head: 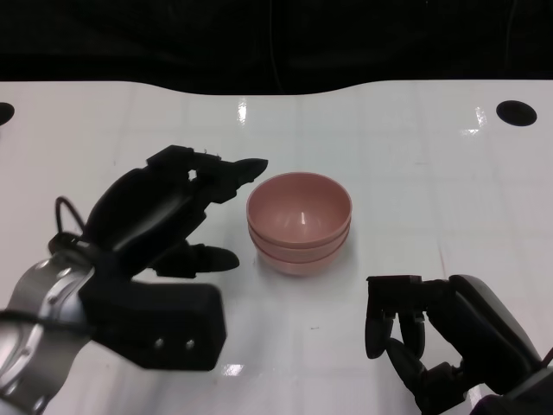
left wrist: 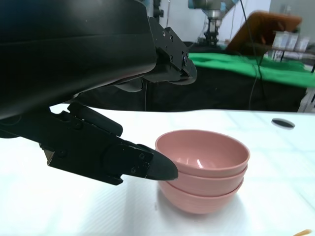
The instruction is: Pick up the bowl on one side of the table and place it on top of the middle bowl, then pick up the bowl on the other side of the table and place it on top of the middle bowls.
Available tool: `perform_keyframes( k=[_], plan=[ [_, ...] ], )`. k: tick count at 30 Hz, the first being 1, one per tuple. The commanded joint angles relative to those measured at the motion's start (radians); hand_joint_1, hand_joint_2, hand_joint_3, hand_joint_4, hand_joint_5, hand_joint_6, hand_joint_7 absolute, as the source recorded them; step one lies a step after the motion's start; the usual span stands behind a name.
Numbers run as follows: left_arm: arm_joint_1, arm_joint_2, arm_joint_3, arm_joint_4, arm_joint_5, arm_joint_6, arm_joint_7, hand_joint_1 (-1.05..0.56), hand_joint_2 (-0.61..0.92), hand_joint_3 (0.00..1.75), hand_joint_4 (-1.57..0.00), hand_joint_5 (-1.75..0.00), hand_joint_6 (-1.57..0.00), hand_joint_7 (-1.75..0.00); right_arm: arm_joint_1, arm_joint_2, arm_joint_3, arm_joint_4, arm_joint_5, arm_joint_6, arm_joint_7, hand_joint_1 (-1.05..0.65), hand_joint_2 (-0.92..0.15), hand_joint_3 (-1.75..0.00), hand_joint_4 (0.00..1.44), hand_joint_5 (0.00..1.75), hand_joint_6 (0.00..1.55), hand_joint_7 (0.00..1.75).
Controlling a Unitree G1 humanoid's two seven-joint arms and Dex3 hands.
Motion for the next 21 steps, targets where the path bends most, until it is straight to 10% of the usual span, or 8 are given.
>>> perform_keyframes(
  k=[1,12,21],
  plan=[
    [0.116,-0.033,0.073,-0.081,-0.098,-0.029,0.043,-0.46,0.92,0.21,-0.21,-0.82,-0.47,-0.09,0.002,-0.013,-0.009,-0.003,0.013,-0.002,0.003,-0.04,-0.10,-1.73,0.99,1.75,0.84,1.59],
    [0.387,-0.106,0.175,-0.224,-0.325,-0.135,0.038,-0.31,0.92,0.29,-0.38,-1.23,-0.68,-0.30,0.002,-0.019,-0.014,0.002,0.027,0.000,0.014,-0.04,-0.11,-1.72,0.98,1.75,0.83,1.57],
    [0.585,-0.171,0.210,-0.422,-0.523,-0.003,-0.022,-0.23,0.92,0.27,-0.55,-1.32,-0.64,-0.80,-0.008,-0.011,-0.007,0.011,0.023,0.000,0.009,-0.03,-0.11,-1.71,0.97,1.75,0.84,1.56]
  ],
)
